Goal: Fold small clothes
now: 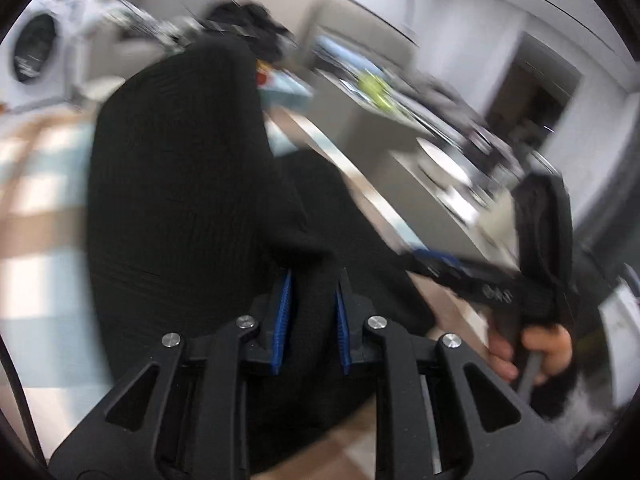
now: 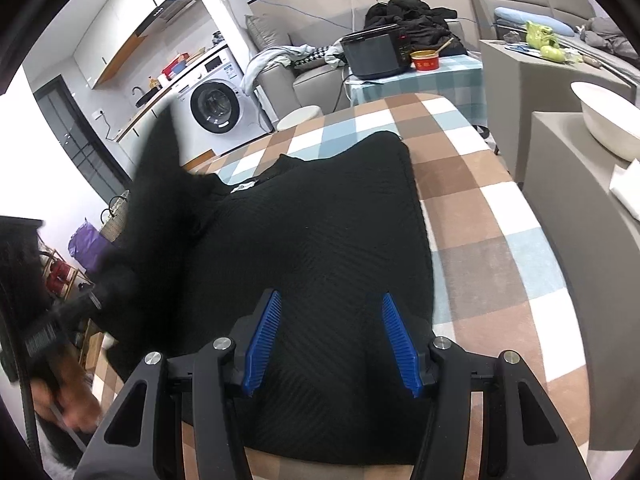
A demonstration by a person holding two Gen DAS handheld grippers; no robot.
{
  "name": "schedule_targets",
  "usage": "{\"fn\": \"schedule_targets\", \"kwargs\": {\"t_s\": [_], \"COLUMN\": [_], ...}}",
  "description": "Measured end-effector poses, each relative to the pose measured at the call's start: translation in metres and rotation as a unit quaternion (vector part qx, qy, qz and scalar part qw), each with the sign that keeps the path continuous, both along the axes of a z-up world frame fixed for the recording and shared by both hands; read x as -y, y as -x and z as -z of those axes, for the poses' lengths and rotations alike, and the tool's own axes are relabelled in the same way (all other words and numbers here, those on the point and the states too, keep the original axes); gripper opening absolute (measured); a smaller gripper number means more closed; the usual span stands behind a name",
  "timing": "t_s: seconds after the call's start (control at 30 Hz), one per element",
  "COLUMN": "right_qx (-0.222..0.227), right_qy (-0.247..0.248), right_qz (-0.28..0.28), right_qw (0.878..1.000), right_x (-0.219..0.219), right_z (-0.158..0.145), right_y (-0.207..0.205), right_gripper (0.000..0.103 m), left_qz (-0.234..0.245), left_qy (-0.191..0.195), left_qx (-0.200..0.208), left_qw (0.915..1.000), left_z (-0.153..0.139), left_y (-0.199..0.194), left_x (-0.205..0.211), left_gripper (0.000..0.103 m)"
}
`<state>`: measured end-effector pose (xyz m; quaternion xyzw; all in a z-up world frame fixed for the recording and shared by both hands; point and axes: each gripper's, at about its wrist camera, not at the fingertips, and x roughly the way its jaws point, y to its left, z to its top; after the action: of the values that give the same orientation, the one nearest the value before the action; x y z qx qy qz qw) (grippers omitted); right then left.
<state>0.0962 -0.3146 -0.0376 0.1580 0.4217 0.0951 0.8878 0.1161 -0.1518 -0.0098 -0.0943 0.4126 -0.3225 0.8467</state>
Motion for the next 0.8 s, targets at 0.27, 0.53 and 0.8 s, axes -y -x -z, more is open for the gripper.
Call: {"fn": "schedule_targets", "kwargs": {"t_s": [0.27, 0.53, 0.8], "right_qx": [-0.015, -0.077, -0.067], "right_qy": [-0.025, -0.027, 0.034], "right_qz": [-0.022, -0.104, -0.099], "right_qw": [0.999, 0.991, 0.992], "right_x": [-0.005, -0.049, -0.052], "right_z": [0.003, 0.028, 0.024], "right_y": [-0.002, -0.022, -0.014], "right_gripper": [0.054, 0.039, 0.007], "left_qz": [-0.032, -0.096, -0.094], "left_qy": [-0.004, -0.043, -0.054], "left_qx": [-0.004, -0.028, -0.030], "left_qw": [0.9995, 0.9941, 0.9936], "left_z": [0.005, 0.032, 0.047], "left_y": [0.021, 0.023, 0.025], "left_x": [-0.042, -0.093, -0.099], "left_gripper": [0.066, 0.066, 0.066]}}
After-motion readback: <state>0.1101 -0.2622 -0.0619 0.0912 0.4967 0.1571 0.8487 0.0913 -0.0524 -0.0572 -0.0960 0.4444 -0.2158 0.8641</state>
